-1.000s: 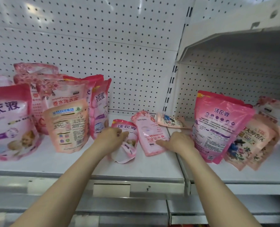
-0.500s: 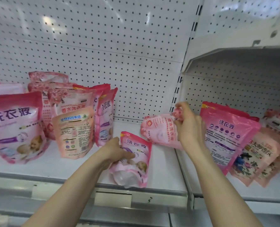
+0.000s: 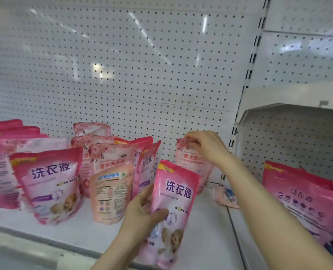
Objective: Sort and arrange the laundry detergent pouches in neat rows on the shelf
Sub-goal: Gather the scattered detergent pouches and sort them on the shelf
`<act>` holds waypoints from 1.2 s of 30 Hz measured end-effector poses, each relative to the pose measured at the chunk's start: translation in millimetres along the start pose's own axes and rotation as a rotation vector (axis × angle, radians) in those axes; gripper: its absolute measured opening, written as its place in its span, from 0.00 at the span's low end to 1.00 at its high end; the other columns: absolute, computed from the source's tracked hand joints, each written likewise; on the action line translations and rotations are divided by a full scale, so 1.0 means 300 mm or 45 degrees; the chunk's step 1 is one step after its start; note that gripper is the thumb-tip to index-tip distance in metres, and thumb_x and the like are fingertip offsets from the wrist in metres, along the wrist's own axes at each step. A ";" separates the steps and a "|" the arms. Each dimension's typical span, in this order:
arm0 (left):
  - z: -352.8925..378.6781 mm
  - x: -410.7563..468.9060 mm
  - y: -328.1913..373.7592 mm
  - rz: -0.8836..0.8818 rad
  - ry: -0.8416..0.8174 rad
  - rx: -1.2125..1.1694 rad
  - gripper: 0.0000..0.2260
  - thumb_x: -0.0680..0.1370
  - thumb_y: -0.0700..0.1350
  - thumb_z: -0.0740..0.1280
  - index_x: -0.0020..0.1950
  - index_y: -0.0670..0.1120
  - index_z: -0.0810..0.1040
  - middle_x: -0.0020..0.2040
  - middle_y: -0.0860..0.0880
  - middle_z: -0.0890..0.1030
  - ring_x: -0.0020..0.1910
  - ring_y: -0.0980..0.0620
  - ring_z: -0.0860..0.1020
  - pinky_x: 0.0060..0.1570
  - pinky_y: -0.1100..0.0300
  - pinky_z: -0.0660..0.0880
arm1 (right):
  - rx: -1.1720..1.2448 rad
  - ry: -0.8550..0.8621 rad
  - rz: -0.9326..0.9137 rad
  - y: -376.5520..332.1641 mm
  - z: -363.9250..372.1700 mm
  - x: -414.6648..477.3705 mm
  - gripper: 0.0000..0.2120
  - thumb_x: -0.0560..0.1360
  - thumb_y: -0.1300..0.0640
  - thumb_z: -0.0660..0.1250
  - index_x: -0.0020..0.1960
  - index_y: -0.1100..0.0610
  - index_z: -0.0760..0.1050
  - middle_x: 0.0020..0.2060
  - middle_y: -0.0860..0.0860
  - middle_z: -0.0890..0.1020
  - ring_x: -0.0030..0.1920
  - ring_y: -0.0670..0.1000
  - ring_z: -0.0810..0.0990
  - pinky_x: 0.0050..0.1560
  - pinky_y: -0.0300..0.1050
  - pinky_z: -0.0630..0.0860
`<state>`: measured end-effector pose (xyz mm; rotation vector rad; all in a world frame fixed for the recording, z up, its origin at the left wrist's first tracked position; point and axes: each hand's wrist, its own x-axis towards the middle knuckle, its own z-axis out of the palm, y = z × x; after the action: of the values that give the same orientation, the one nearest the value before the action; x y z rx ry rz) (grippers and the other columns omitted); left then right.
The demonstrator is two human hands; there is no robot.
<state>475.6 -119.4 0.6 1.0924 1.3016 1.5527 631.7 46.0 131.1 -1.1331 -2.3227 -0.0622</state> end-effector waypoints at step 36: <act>-0.060 -0.021 -0.108 1.054 0.473 0.471 0.18 0.76 0.31 0.65 0.65 0.40 0.70 0.61 0.49 0.72 0.60 0.45 0.74 0.59 0.45 0.74 | 0.396 -0.016 0.679 -0.028 0.306 -0.584 0.11 0.77 0.53 0.65 0.41 0.53 0.84 0.40 0.47 0.86 0.45 0.50 0.82 0.44 0.42 0.74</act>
<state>461.9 -126.1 -33.9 1.7904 1.5153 2.2497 670.2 -59.8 -31.8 -1.5360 -1.8800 0.4839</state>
